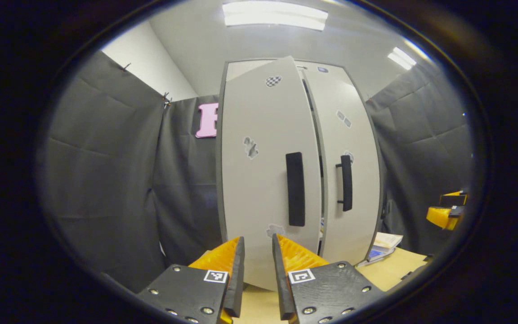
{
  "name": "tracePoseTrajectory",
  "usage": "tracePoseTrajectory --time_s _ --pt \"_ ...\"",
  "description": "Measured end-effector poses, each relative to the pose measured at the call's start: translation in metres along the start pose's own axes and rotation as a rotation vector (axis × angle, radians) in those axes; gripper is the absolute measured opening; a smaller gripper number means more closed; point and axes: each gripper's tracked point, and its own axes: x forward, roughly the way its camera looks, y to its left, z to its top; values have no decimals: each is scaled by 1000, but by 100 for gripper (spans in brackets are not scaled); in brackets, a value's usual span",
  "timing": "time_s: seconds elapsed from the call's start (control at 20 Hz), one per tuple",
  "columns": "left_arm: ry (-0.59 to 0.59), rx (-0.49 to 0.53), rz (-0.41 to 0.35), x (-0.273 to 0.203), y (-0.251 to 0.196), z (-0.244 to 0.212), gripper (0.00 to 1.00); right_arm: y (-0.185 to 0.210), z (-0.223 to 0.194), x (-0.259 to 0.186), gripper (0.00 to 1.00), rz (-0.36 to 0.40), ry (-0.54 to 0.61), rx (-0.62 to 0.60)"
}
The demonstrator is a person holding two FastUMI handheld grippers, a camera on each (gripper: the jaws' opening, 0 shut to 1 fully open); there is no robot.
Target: Grab one shoe with the right hand and put it into the shoe cabinet, grab the other shoe with the left hand and put it into the shoe cabinet; then close the right door with the right hand and the left door with the left hand.
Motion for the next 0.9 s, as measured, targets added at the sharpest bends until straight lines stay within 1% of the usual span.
tracePoseTrajectory --time_s 0.2,0.3,0.4,0.9 --pt "-10 -3 47 -26 28 3 35 14 11 -15 98 12 -25 0" --pt "-15 3 62 -38 39 5 33 18 14 -23 98 15 -33 -3" --pt "-19 11 72 -50 47 8 33 22 16 -29 98 17 -39 -3" --pt "-14 16 92 -95 62 3 33 25 23 -57 98 -5 -52 -10"
